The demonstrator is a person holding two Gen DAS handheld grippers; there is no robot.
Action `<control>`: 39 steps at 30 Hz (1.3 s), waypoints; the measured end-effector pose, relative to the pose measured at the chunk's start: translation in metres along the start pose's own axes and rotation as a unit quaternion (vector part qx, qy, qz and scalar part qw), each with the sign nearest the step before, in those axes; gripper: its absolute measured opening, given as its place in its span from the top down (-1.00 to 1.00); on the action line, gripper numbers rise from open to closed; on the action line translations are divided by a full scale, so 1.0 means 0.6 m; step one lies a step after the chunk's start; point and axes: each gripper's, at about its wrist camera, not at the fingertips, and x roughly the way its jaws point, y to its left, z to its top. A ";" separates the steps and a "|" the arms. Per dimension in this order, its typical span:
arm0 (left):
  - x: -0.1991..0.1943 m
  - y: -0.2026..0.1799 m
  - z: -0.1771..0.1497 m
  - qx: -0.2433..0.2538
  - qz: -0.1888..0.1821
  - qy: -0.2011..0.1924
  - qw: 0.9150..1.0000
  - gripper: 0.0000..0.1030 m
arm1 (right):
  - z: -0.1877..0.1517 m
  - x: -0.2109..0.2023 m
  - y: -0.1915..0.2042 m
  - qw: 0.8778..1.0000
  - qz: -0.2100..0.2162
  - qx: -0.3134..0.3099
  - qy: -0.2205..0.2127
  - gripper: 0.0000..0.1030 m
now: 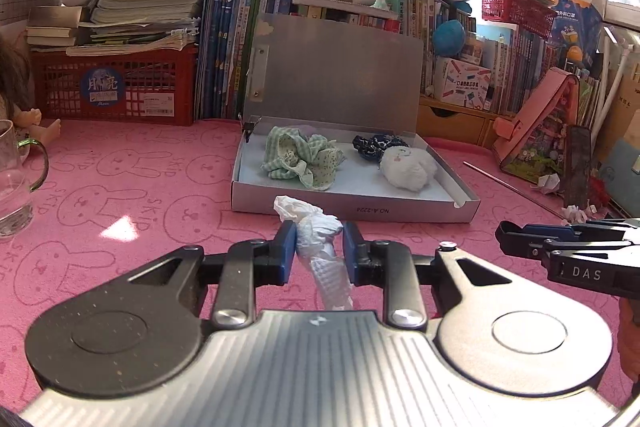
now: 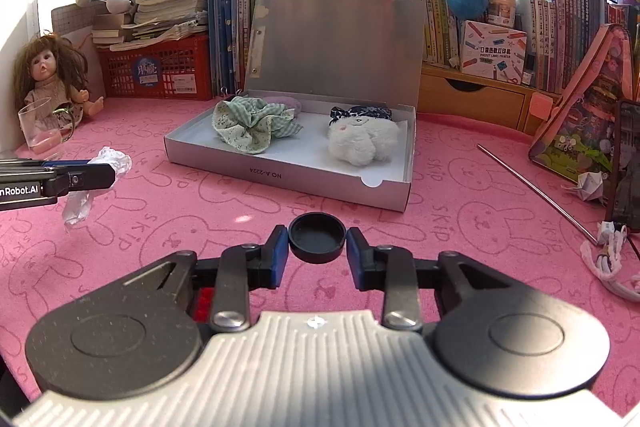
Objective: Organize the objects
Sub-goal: 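Grasp white tissue with left tool while right tool grasps black round lid, then lower tissue and black lid into the white box and open both tools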
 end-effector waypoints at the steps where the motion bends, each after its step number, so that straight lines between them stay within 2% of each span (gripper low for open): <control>1: 0.007 -0.004 0.009 0.003 -0.003 -0.004 1.000 0.42 | 0.008 0.005 -0.006 1.000 -0.002 0.006 -0.001 0.30; 7: 0.050 -0.012 0.052 0.001 -0.015 -0.021 1.000 0.42 | 0.040 0.033 -0.036 0.999 -0.012 0.037 -0.003 0.30; 12: 0.102 -0.006 0.077 -0.013 -0.026 -0.017 0.999 0.42 | 0.064 0.064 -0.062 0.998 -0.014 0.068 -0.003 0.30; 17: 0.173 0.001 0.094 -0.011 -0.019 -0.001 1.000 0.42 | 0.091 0.115 -0.079 0.996 -0.010 0.084 0.010 0.30; 24: 0.260 0.026 0.098 -0.055 -0.027 0.043 0.997 0.42 | 0.113 0.187 -0.100 0.992 -0.005 0.123 0.042 0.30; 39: 0.352 0.041 0.106 -0.042 0.013 0.086 0.995 0.42 | 0.108 0.263 -0.104 0.988 -0.005 0.129 0.086 0.30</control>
